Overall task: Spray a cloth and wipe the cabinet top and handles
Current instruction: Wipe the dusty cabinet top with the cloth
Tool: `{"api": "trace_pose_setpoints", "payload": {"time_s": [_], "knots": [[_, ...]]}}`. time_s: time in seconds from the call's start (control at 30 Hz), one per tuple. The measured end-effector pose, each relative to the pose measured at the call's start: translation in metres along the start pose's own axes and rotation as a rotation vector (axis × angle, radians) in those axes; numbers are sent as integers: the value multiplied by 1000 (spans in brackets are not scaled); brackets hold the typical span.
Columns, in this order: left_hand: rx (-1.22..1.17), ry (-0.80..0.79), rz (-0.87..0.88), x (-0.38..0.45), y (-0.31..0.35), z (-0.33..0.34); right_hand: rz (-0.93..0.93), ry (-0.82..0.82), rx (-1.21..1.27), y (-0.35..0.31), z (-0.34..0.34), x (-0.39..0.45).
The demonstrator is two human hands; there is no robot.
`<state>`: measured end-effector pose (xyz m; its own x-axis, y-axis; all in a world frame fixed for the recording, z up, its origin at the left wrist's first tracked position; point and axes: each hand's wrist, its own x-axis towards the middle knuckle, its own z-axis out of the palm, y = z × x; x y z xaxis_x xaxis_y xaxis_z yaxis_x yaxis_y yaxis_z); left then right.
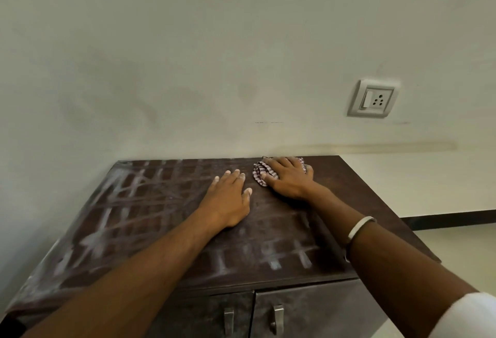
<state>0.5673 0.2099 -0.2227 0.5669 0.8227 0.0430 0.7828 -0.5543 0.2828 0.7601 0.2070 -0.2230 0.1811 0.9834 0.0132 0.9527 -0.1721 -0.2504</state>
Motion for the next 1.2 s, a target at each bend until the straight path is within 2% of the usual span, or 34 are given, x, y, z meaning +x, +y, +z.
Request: {"api": "trace_pose_setpoints", "payload": {"time_s": [0.13,0.33,0.47,0.6,0.8,1.03,1.2], "knots": [[16,-1,-1,-3,7,4,-62,60,-10,16,3,-24],[19,-18,-2,-15,14,4,112,-4,22,17,-8,-24],[36,-21,-10,-20,16,1,31,-8,5,4,-3,-40],[39,-21,-14,-28,19,-2,-37,37,-30,21,-3,-63],[25,-26,-16,-40,23,2,98,-18,-2,13,-9,-61],[29,-17,-23,-51,27,3,-65,51,-34,20,2,-102],[15,-19,-19,-60,27,5,67,-6,-23,22,-9,-97]]}}
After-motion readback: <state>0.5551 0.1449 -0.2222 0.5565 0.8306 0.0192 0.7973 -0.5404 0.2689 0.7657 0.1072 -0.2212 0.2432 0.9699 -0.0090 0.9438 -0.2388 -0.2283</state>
